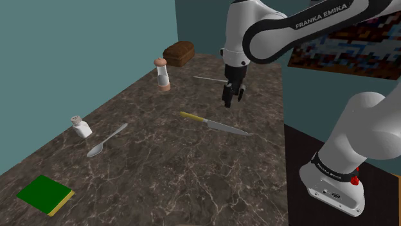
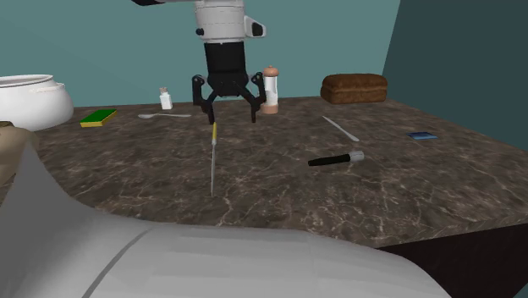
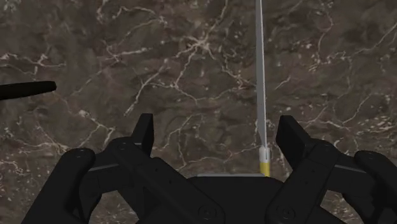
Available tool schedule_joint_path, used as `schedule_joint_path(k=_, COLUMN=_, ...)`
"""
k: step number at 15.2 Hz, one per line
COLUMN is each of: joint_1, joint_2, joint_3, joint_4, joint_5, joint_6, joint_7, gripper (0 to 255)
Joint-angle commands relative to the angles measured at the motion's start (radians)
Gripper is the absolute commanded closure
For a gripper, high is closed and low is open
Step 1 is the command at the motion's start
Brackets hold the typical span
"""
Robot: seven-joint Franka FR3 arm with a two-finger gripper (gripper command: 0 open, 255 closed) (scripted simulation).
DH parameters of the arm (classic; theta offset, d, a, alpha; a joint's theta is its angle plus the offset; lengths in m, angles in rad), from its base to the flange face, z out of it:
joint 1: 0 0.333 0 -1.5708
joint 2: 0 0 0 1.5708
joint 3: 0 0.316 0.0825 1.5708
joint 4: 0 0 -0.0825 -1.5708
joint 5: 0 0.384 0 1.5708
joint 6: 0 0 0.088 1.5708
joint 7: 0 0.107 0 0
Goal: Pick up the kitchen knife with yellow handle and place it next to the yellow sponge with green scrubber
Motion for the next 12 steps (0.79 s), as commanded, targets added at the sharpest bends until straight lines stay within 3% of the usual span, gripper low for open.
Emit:
schedule_joint_path(k=1, joint_1=0.016, joint_2=0.061, joint_3=0.012, joint_4=0.003, joint_5=0.008, joint_6=0.067, joint_7=-0.015, gripper=0)
schedule_joint_path(k=7, joint_1=0.063, joint_2=0.244, joint_3=0.056, joint_4=0.047, joint_5=0.021, joint_6=0.228, joint_7=-0.047, gripper=0)
schedule_joint_path(k=12, joint_1=0.062, joint_2=0.282, joint_3=0.058, joint_4=0.026, joint_5=0.013, joint_6=0.287, joint_7=-0.042, gripper=0)
